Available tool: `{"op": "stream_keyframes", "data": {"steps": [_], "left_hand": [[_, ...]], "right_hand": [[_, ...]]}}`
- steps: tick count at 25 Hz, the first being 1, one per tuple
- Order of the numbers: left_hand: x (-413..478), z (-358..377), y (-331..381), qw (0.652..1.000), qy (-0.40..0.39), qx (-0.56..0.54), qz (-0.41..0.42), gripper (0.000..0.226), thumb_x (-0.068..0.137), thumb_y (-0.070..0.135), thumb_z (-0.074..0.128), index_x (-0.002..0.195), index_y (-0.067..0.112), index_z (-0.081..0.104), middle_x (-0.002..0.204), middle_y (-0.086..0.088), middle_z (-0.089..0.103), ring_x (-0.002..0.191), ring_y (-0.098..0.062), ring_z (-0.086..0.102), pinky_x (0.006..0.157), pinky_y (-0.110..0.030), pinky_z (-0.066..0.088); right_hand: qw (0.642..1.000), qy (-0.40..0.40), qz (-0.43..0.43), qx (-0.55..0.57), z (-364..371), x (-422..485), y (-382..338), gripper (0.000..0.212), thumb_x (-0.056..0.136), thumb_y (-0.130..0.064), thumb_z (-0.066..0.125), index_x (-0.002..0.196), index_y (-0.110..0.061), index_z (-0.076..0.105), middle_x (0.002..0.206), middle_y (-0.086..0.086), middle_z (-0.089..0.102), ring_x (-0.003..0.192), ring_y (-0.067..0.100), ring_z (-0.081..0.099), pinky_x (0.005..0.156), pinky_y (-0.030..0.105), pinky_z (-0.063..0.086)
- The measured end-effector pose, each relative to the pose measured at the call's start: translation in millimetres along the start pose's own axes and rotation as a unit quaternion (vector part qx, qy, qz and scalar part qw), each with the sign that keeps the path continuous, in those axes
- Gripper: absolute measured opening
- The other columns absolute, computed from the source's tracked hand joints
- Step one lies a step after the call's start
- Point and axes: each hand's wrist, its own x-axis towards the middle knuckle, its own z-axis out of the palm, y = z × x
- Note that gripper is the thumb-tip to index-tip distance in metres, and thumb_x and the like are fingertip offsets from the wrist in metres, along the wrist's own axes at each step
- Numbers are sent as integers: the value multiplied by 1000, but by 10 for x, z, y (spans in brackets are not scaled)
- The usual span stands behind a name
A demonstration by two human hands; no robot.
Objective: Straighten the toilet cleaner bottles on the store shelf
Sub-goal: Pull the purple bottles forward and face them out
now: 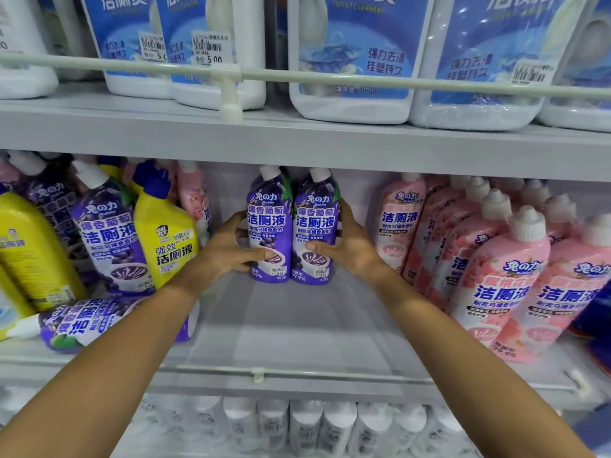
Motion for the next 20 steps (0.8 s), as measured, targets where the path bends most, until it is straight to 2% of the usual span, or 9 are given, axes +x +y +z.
{"op": "stream_keyframes", "data": {"steps": [2, 5, 6, 8, 11, 14, 16, 18, 20], "left_hand": [[-37, 73, 21, 1000, 12, 12, 17, 88, 63, 13, 95, 136, 29, 47, 121, 0, 67, 107, -20, 70, 78, -51, 63], [-43, 195, 150, 996, 28, 28, 78, 90, 65, 7, 93, 138, 20, 42, 113, 11, 68, 95, 7, 69, 77, -19, 60], [-25, 213, 220, 995, 28, 21, 91, 90, 66, 8, 92, 139, 21, 41, 114, 11, 68, 95, 9, 68, 75, -15, 58], [76, 200, 318, 995, 17, -11, 94, 94, 66, 11, 93, 142, 22, 41, 120, 5, 70, 102, -2, 70, 79, -23, 60], [193, 141, 369, 995, -7, -37, 91, 87, 66, 11, 93, 139, 18, 47, 120, -2, 73, 106, -17, 72, 85, -37, 61], [245, 170, 347, 995, -32, -58, 77, 66, 73, 6, 87, 130, 19, 57, 118, -7, 74, 107, -24, 72, 92, -46, 59], [276, 179, 296, 994, -42, -77, 69, 58, 76, 7, 84, 128, 20, 60, 119, -9, 74, 108, -27, 72, 96, -50, 57], [298, 178, 229, 992, -63, -93, 63, 62, 77, 12, 86, 133, 16, 60, 123, -13, 72, 113, -32, 69, 99, -55, 54], [288, 180, 213, 990, -80, -100, 59, 61, 79, 12, 84, 135, 14, 59, 125, -14, 70, 115, -34, 68, 99, -55, 53]], "right_hand": [[1000, 0, -2, -3, 11, -20, 2, 101, 71, -30, 92, 151, -27, 31, 130, -11, 63, 106, -11, 60, 87, 17, 54], [1000, -7, -4, 5, -18, -29, -37, 100, 72, -30, 92, 151, -27, 31, 123, -22, 60, 100, -25, 56, 82, 8, 53], [1000, -8, -1, 17, -31, -21, -74, 101, 72, -29, 91, 152, -27, 29, 121, -26, 58, 100, -24, 56, 80, 7, 53], [999, -12, 3, 39, -67, 25, -141, 106, 73, -23, 91, 155, -25, 24, 122, -26, 58, 101, -22, 58, 78, 5, 51], [998, -33, 1, 55, -82, 113, -165, 113, 70, -13, 93, 157, -22, 20, 132, -10, 61, 108, -10, 62, 83, 9, 53], [996, -40, 37, 69, -88, 157, -158, 120, 67, -19, 95, 157, -22, 17, 134, -4, 63, 113, 3, 65, 94, 27, 57], [995, -40, 45, 73, -90, 179, -135, 106, 67, -15, 95, 151, -16, 30, 127, 0, 68, 108, 7, 70, 90, 30, 60], [995, -52, 44, 73, -93, 214, -122, 87, 68, -13, 94, 140, -13, 45, 119, 3, 73, 102, 13, 73, 88, 36, 62], [993, -67, 56, 74, -91, 256, -101, 87, 66, -17, 96, 138, -12, 47, 118, 5, 74, 103, 18, 74, 89, 44, 62]]}}
